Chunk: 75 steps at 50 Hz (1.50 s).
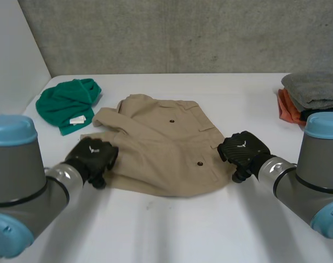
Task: Fold the laundry.
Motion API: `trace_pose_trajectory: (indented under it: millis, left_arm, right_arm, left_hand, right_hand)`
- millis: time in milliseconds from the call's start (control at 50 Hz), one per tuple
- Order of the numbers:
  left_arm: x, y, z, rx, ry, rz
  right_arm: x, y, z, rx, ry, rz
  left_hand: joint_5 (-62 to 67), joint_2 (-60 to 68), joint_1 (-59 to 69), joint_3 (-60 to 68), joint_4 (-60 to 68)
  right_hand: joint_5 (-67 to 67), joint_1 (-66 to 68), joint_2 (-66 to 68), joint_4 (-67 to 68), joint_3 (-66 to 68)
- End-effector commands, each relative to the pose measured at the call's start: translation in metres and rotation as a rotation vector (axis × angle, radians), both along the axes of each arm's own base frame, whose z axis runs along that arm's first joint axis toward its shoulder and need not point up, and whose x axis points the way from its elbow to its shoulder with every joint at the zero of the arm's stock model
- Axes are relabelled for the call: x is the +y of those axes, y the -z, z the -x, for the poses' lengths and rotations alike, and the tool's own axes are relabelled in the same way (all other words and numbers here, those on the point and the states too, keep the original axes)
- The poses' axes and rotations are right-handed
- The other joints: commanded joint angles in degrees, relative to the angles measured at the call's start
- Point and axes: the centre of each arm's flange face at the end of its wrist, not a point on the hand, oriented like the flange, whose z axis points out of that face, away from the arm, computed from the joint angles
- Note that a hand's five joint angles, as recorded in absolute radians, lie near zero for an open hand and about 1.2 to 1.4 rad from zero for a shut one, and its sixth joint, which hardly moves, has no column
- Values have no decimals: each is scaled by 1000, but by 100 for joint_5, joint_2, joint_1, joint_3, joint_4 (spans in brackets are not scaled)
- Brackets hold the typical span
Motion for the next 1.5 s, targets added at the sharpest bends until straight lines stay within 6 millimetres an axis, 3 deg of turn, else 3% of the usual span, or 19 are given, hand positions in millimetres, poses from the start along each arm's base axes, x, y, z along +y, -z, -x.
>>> trace_pose_trajectory:
  millis: [20,180,320,600,820,960,1140,1180,1260,1280,1320,1400,1500]
  left_arm:
    - [10,15,-6,-34,2,-99]
    - [-20,23,-6,-12,-14,-69]
    - [-34,30,1,-21,-11,-53]
    - [-47,39,13,-100,43,51]
    - [-50,40,17,-109,65,90]
    - [-45,38,13,-121,55,47]
    - [-41,37,11,-126,48,-1]
    - [-41,40,11,-130,51,-6]
    - [-45,46,13,-133,52,-4]
    - [-48,45,14,-132,50,9]
    - [-50,44,14,-133,44,22]
    - [-53,29,14,-121,16,62]
    - [-47,-7,19,-48,8,137]
  right_arm:
    - [6,2,7,54,-16,-2]
    - [7,10,11,99,-33,16]
    - [7,11,10,97,-34,28]
    - [5,18,8,85,-33,36]
    - [6,18,6,79,-33,36]
    - [5,18,7,79,-31,35]
    - [4,18,7,79,-30,35]
    - [5,18,7,79,-32,34]
    - [4,19,6,78,-31,35]
    - [3,19,7,76,-29,37]
    - [3,20,6,73,-27,36]
    - [0,19,6,59,-20,46]
    - [-2,22,4,46,-22,49]
  left_hand:
    - [1090,1037,988,1067,1063]
    - [-1598,-1651,-1700,-1621,-1625]
    - [-1737,-1790,-1839,-1759,-1764]
    - [752,699,650,729,725]
    - [603,549,500,580,575]
    - [-255,-308,-357,-278,-282]
    - [-240,-293,-342,-262,-267]
    - [-172,-226,-275,-195,-200]
    - [1420,1367,1318,1398,1393]
    - [2525,2472,2423,2502,2498]
    - [3239,3185,3136,3216,3211]
    - [3241,3187,3138,3218,3213]
    - [3241,3187,3138,3218,3213]
  right_hand:
    - [-152,-252,-219,-240,-279]
    - [-170,-269,-237,-257,-296]
    - [-137,-236,-203,-224,-263]
    - [-52,-152,-119,-140,-179]
    - [-35,-135,-102,-123,-162]
    - [-36,-135,-102,-123,-162]
    - [-36,-135,-102,-123,-162]
    - [-36,-135,-102,-123,-162]
    - [-36,-135,-102,-123,-162]
    - [-52,-151,-119,-139,-178]
    - [-86,-185,-153,-173,-212]
    - [-254,-353,-320,-341,-380]
    - [-204,-303,-271,-292,-330]
